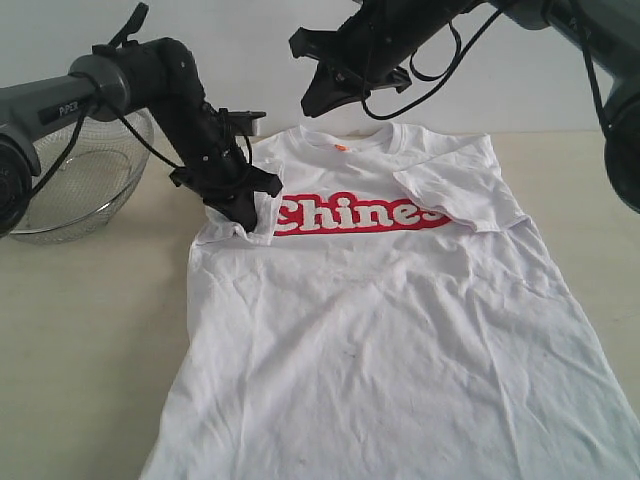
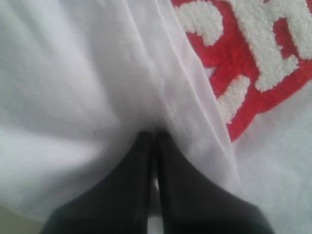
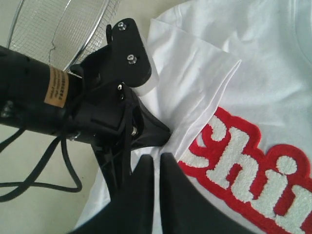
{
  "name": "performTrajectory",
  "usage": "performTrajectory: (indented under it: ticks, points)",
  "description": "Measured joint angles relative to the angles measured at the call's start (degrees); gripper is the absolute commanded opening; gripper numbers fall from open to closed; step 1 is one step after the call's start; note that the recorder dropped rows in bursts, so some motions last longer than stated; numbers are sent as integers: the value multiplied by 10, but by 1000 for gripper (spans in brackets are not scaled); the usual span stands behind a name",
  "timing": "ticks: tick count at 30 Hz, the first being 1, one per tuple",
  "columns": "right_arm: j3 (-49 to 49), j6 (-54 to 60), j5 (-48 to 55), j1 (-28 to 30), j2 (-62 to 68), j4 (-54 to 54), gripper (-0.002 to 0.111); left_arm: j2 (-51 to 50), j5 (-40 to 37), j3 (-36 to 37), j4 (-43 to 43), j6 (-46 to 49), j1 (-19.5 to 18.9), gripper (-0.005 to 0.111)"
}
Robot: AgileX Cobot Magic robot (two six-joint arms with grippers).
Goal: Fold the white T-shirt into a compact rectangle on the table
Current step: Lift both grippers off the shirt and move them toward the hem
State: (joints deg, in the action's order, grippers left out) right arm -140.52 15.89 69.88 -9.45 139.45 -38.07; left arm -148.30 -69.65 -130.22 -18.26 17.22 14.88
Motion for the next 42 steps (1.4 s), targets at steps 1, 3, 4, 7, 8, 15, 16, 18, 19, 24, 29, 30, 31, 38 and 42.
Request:
performTrajectory:
  ticks: [1, 3, 4, 7, 8, 15, 16, 18, 19, 24, 29, 30, 31, 38, 42]
  points:
    - [0, 0, 0, 0, 0, 0, 0, 0, 0, 0, 0, 0, 0, 4]
    - [0, 0, 0, 0, 0, 0, 0, 0, 0, 0, -1, 0, 0, 4]
    - [0, -1, 0, 0, 0, 0, 0, 1, 0, 0, -1, 0, 0, 4]
    - [0, -7, 0, 1, 0, 0, 0, 15, -1, 1, 1, 0, 0, 4]
    - [0, -15, 0, 5, -1, 0, 0, 32, -1, 1, 7, 0, 0, 4]
    - [0, -63, 0, 58, -49, 67, 0, 136, -1, 69, 13, -17, -44, 4]
    - [0, -73, 0, 59, -57, 86, 0, 156, -1, 97, 2, -17, -53, 4]
    - [9, -84, 0, 64, -70, 107, 0, 208, -1, 168, -43, -12, -78, 4]
    - [28, -85, 0, 67, -79, 121, 0, 230, -1, 204, -78, -2, -90, 4]
    - [134, -90, 2, 61, -148, 221, 0, 365, -1, 330, -163, 39, -114, 4]
    - [239, -90, 0, 61, -261, 231, 0, 489, 24, 420, -180, 54, -115, 4]
    - [266, -90, 0, 61, -288, 231, 0, 510, 31, 436, -183, 55, -115, 4]
    - [296, -90, 0, 61, -316, 231, 0, 535, 39, 455, -186, 56, -115, 4]
    - [550, -85, -79, 61, -506, 230, 0, 691, 80, 607, -190, 86, -115, 4]
    - [706, -83, -165, 61, -609, 231, 0, 757, 126, 692, -195, 89, -115, 4]
